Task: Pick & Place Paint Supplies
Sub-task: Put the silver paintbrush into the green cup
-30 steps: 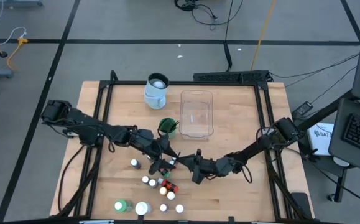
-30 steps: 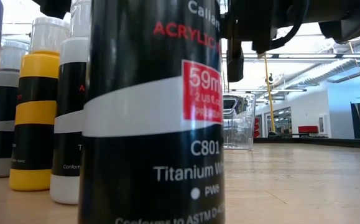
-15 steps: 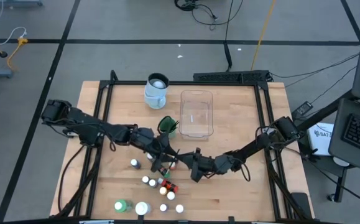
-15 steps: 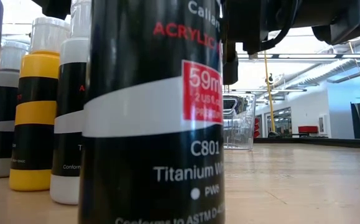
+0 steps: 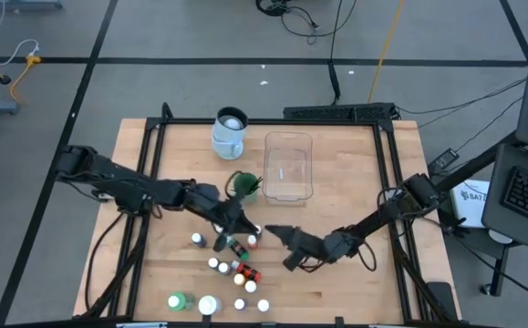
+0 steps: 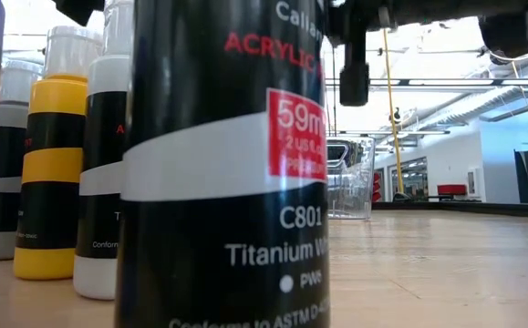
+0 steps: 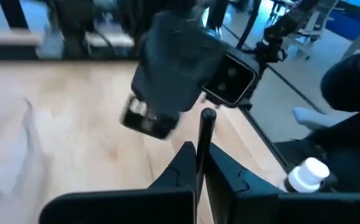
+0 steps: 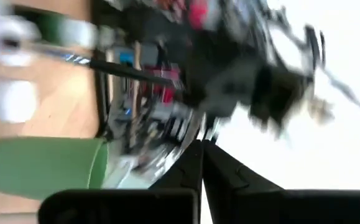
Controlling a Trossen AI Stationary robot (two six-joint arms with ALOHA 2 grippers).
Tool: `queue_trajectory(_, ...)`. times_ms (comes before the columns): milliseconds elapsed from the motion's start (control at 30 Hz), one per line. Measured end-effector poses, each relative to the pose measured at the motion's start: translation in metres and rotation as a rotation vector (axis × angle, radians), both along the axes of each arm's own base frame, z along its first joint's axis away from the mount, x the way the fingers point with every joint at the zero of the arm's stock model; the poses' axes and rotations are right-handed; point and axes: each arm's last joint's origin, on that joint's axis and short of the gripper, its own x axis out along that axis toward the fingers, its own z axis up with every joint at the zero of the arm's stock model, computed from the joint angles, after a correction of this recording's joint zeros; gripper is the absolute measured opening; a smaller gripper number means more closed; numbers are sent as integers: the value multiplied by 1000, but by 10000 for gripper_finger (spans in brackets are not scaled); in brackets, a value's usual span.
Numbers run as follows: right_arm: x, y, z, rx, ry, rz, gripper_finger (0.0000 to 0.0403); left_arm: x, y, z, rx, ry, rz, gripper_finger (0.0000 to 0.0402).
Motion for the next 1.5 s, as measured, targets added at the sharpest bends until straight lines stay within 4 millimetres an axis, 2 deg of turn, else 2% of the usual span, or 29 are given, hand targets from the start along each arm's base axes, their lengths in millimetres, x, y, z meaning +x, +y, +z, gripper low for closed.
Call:
queue_trajectory(100, -6, -3, 10, 248, -162, -77, 0, -15, 5, 24, 86, -102, 30, 4)
queue_trajectory(233, -23, -11, 18, 597, -340, -152, 0, -50, 17, 57, 243, -187, 146, 4)
queue_trajectory(333, -44, -21, 16, 880, -445, -106, 0, -71, 27, 66, 318, -177, 267, 4)
queue_trajectory(433, -67, -36, 8, 1230, -391, 100, 0, -77, 38, 59, 329, -158, 311, 4)
queue_trajectory(533, -77, -64, 0, 1721, -126, 334, 0, -75, 50, 40, 348, -112, 354, 4)
queue_trajectory(600, -84, -79, -9, 1895, -34, 380, 0, -67, 62, 28, 333, -109, 388, 3)
queue_trajectory(667, -92, -85, -16, 1931, -68, 391, 0, -62, 73, 14, 314, -76, 382, 4)
queue_trajectory(900, -113, -96, -36, 1878, -128, 338, 0, -42, 102, -9, 194, -2, 448, 3)
queue_trajectory(1333, -119, -99, -44, 1838, -141, 289, 0, -18, 108, -49, 158, 125, 518, 3)
queue_trajectory(1500, -119, -99, -45, 1835, -139, 283, 0, -16, 108, -54, 159, 140, 517, 10)
